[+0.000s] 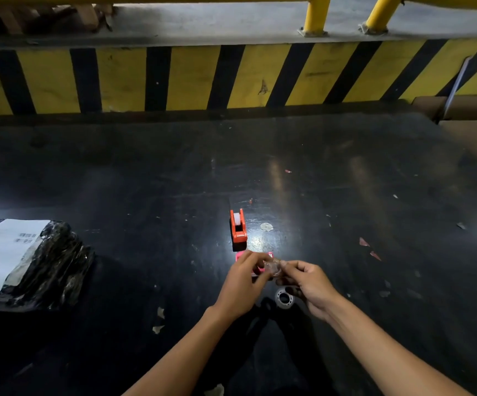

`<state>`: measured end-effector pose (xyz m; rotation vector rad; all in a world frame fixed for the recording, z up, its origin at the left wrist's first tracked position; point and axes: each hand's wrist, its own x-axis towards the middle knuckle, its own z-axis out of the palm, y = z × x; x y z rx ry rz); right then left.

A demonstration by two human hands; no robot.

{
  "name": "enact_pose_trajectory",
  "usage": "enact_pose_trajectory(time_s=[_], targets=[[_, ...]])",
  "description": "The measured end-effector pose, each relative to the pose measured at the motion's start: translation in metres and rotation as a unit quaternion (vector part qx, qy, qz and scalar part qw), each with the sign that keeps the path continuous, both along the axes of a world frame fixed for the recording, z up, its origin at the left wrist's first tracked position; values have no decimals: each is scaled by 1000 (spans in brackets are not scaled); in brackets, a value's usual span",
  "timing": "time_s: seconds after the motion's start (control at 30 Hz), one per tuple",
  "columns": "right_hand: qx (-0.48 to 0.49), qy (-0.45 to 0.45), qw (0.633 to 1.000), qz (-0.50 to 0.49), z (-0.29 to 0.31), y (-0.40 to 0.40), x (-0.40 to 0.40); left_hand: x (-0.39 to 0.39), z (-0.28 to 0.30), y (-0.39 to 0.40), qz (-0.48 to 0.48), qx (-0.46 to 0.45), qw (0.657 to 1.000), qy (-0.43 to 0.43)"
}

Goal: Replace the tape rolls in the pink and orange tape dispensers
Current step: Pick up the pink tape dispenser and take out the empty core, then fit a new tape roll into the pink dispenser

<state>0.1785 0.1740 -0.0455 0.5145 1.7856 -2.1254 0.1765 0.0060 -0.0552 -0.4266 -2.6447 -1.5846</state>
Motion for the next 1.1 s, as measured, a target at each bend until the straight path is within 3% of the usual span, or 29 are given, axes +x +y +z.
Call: enact_pose_trajectory(time_s=[0.03, 0.1, 0.17, 0.23, 0.33, 0.43, 0.57, 0.7, 0.9, 0.97, 1.03, 1.1], targets=[[34, 6, 999, -14, 0, 2, 0, 2, 1, 0, 12, 13, 1000, -2], [193, 40, 980, -30, -7, 11, 1, 6, 1, -3, 36, 31, 999, -10], [374, 84, 924, -18, -16, 23, 4, 11, -1, -6, 50, 53, 997, -27], [482, 111, 869, 22, -28, 37, 11, 17, -4, -9, 69, 73, 993, -53], [570, 132, 805, 100, -46, 50, 22, 26, -13, -13, 96, 90, 987, -88], [601, 143, 776, 124, -55, 52, 30, 33, -19, -17, 119, 115, 978, -126], [588, 160, 790, 74, -45, 44, 33, 35, -21, -21, 141, 109, 972, -150], [546, 143, 812, 146, -29, 19, 27, 32, -20, -21, 142, 99, 972, -159], [579, 61, 764, 278, -26, -10, 26, 29, -14, -19, 139, 105, 971, -163], [567, 53, 769, 290, -27, -11, 22, 28, -11, -20, 144, 105, 970, -163], [512, 49, 816, 265, -27, -11, 16, 26, -8, -23, 148, 112, 969, -162], [366, 22, 912, 186, -22, -11, 8, 25, -5, -25, 148, 126, 967, -164]])
